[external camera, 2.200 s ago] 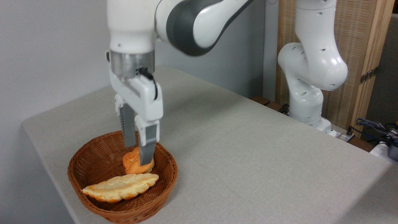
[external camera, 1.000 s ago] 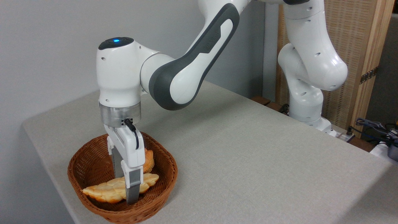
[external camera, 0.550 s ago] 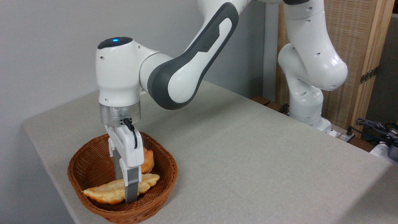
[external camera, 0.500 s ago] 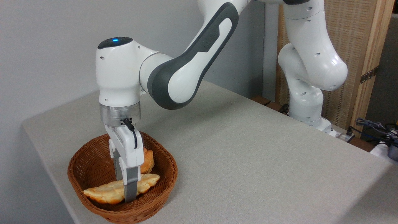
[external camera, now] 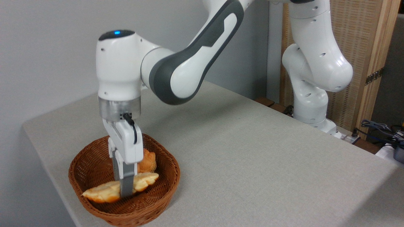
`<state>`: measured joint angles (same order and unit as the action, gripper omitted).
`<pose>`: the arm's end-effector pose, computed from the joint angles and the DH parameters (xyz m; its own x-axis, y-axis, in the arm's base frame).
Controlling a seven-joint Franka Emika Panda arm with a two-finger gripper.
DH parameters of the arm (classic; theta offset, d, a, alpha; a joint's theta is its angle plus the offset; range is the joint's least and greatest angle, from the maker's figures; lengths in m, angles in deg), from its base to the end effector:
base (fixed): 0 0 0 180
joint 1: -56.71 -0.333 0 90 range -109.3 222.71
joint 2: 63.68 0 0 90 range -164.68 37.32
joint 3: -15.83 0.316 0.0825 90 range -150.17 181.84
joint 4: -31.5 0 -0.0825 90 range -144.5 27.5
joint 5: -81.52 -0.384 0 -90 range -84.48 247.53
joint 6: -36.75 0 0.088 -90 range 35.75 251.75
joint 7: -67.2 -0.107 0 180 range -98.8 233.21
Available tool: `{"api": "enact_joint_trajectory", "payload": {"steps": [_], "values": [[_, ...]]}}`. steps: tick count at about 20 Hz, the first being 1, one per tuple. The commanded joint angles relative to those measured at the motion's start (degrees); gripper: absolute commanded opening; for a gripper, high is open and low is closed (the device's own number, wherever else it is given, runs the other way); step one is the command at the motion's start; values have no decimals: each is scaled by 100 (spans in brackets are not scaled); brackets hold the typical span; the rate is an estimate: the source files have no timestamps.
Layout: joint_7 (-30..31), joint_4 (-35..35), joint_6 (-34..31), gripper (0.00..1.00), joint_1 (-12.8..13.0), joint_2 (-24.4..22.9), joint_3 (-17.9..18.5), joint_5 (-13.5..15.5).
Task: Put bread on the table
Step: 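Close the gripper on the braided roll and lift it from the basket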
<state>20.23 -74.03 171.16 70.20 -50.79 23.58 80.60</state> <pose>0.6380 -0.0692 0.4351 0.5697 -0.8068 0.1566 -0.7727 -0.5907 -0.2325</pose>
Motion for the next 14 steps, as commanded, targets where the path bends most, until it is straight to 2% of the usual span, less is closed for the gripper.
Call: {"api": "enact_joint_trajectory", "payload": {"steps": [1,5,12,14], "values": [[12,-11,-309,32,-22,-444,-1,-13],[30,-11,-802,33,-22,-796,-1,-13],[21,-20,-2426,35,-57,-1394,69,40],[21,-29,-2918,37,-74,-1543,87,171]]}}
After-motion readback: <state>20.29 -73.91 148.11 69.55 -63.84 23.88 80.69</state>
